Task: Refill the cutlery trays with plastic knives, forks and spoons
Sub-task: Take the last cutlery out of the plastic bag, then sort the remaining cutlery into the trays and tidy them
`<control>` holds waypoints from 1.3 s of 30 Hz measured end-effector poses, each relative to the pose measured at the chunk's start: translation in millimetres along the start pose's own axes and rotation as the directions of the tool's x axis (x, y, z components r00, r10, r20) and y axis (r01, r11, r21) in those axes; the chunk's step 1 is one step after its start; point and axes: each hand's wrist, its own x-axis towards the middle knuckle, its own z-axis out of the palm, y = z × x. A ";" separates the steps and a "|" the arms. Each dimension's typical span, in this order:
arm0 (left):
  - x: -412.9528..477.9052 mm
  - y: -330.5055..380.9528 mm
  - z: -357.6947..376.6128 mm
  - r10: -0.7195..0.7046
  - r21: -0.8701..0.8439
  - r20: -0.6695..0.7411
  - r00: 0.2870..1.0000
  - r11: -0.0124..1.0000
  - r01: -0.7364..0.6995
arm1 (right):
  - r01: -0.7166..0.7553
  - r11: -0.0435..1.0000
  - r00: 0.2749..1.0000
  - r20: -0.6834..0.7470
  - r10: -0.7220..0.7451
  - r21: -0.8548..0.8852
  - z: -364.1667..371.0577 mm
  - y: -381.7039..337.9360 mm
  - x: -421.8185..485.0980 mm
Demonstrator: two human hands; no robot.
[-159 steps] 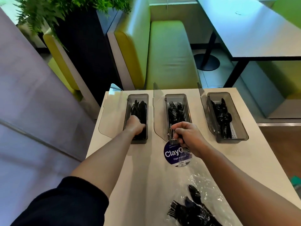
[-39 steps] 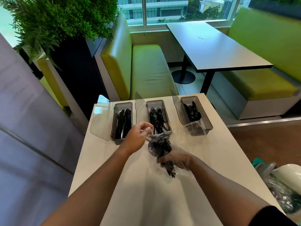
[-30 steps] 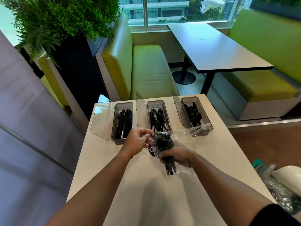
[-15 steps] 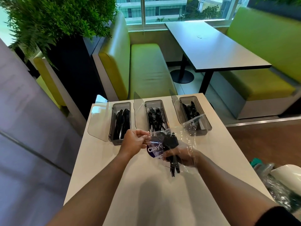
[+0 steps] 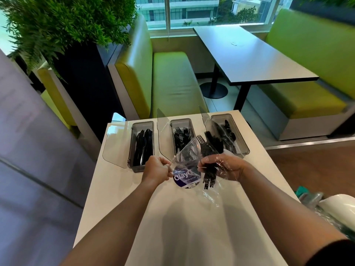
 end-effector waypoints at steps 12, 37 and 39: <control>-5.2 -40.3 -1.3 -0.166 0.236 0.075 0.983 0.961 0.144 | 0.296 0.929 0.949 -0.178 -0.260 0.222 -3.2 -22.0 -3.1; -39.0 25.9 47.5 -0.043 -0.661 0.519 0.854 0.613 0.433 | -0.022 0.495 0.779 -0.325 -0.536 -0.869 89.8 34.6 19.5; -36.8 24.3 47.8 -0.084 -0.686 0.471 0.878 0.591 0.424 | -0.026 0.434 0.791 -0.284 -0.542 -0.900 91.0 36.8 19.9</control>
